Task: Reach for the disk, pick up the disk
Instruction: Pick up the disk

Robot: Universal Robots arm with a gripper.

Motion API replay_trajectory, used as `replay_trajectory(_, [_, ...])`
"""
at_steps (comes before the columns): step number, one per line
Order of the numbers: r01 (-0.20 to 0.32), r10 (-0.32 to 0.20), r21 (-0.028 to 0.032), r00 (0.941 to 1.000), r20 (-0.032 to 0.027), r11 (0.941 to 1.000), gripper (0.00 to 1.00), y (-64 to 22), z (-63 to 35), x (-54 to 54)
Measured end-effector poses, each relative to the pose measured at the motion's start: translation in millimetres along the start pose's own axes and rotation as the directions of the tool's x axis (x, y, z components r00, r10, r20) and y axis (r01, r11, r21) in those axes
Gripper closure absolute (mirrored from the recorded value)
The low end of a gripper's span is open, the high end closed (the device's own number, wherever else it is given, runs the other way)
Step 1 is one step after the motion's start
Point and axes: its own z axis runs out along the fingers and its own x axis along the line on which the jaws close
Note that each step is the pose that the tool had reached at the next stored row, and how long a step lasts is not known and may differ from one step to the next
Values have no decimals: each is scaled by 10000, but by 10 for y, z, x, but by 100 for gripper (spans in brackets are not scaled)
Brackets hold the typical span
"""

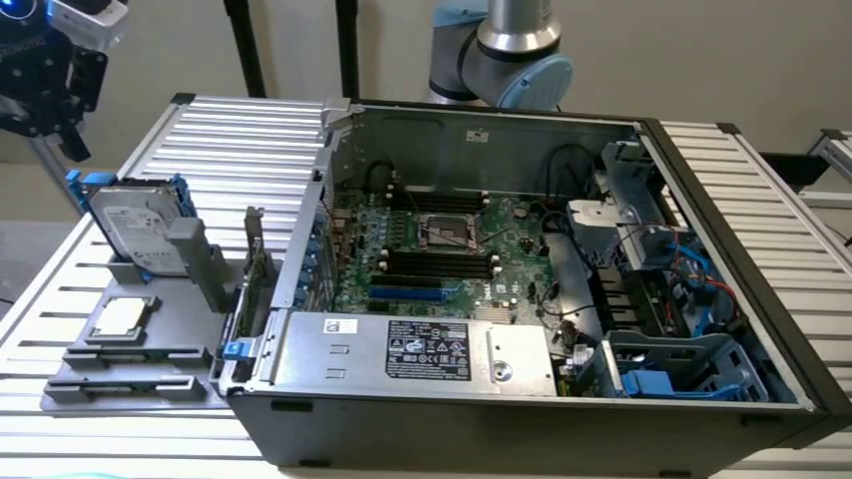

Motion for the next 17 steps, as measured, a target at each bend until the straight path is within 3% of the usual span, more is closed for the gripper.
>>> replay_trajectory(3, [533,-533,-1,9986,-18,9986,89,0,0,0])
replay_trajectory(7, [1255,-1255,-2,9921,-41,9921,89,0,0,0])
replay_trajectory(17, [2777,-2777,-13,9606,-85,9607,89,-8,-2,-5])
